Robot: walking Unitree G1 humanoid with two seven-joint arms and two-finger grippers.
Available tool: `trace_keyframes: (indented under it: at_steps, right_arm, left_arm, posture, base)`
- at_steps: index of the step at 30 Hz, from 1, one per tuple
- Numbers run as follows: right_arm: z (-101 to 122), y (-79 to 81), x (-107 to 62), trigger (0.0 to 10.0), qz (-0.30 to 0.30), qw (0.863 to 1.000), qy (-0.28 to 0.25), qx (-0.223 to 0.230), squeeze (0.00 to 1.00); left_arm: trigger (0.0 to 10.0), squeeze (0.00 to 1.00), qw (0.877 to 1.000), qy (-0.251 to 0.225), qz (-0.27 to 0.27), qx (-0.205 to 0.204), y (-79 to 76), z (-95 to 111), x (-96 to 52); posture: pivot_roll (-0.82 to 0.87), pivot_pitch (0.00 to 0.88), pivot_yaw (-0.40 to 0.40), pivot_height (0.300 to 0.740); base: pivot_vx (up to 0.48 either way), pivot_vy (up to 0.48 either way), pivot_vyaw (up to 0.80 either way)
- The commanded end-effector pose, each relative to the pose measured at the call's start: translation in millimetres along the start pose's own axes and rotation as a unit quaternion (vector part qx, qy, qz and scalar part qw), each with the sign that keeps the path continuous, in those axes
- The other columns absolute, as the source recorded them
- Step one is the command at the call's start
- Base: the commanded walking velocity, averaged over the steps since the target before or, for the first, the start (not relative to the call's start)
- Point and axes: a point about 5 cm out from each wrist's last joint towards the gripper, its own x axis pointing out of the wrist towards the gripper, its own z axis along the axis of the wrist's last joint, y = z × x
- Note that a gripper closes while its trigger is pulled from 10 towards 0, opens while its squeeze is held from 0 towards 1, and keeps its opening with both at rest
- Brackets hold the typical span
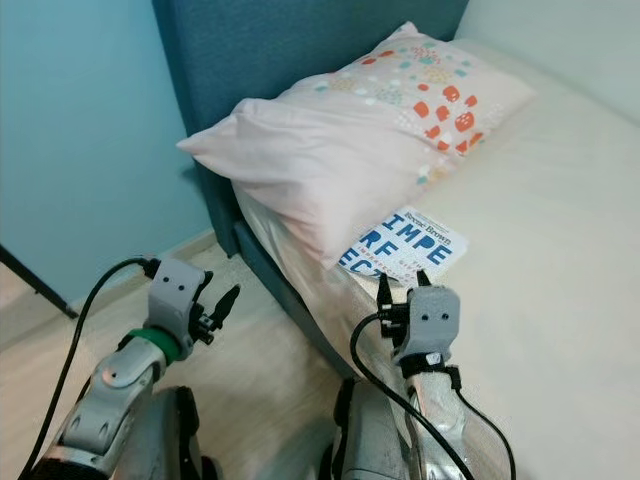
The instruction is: Clean up the room
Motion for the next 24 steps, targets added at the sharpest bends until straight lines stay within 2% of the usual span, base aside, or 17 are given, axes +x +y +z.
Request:
trace_keyframes:
  at_steps: [1, 4, 5, 6, 9, 24]
  right_arm:
    - [4, -2.7, -0.1, 10.0, -0.005, 1.000, -0.006, 0.006, 0.00]
    - [9, -4.7, 3.6, 10.0, -0.015, 1.000, -0.009, 0.013, 0.00]
    - [18, -8.7, 12.5, 10.0, -0.025, 1.000, -0.016, 0.009, 0.00]
    - [18, -8.7, 12.5, 10.0, -0.025, 1.000, -0.016, 0.009, 0.00]
    - [22, -8.0, 19.8, 10.0, -0.026, 0.999, -0.033, -0.015, 0.00]
    - [18, -4.9, 21.7, 10.0, -0.026, 0.999, -0.030, -0.014, 0.00]
  left_arm:
    - [10.0, 0.00, 1.000, 0.011, 0.007, -0.011, -0.7, -8, -1.2]
    - [10.0, 0.00, 1.000, 0.006, 0.015, -0.010, 0.4, -6, 2.6]
    - [10.0, 0.00, 1.000, -0.007, 0.026, -0.010, 2.2, 2, 12.3]
    - [10.0, 0.00, 1.000, -0.007, 0.026, -0.010, 2.2, 2, 12.3]
    - [10.0, 0.00, 0.999, -0.017, 0.030, -0.017, 2.9, 9, 19.1]
    - [10.0, 0.00, 0.998, -0.025, 0.042, -0.031, -4.8, 13, 28.3]
  posture:
    - [-0.01, 0.064, 0.002, 0.572]
    - [-0.01, 0.049, 0.001, 0.577]
    - [-0.01, 0.036, -0.003, 0.587]
    - [-0.01, 0.036, -0.003, 0.587]
    - [-0.01, 0.033, -0.011, 0.602]
    - [-0.01, 0.041, -0.024, 0.657]
  base:
    - [0.000, 0.000, 0.00]
    - [0.000, 0.000, 0.00]
    - [0.000, 0.000, 0.00]
    - [0.000, 0.000, 0.00]
    - [0.000, 0.000, 0.00]
    - [0.000, 0.000, 0.00]
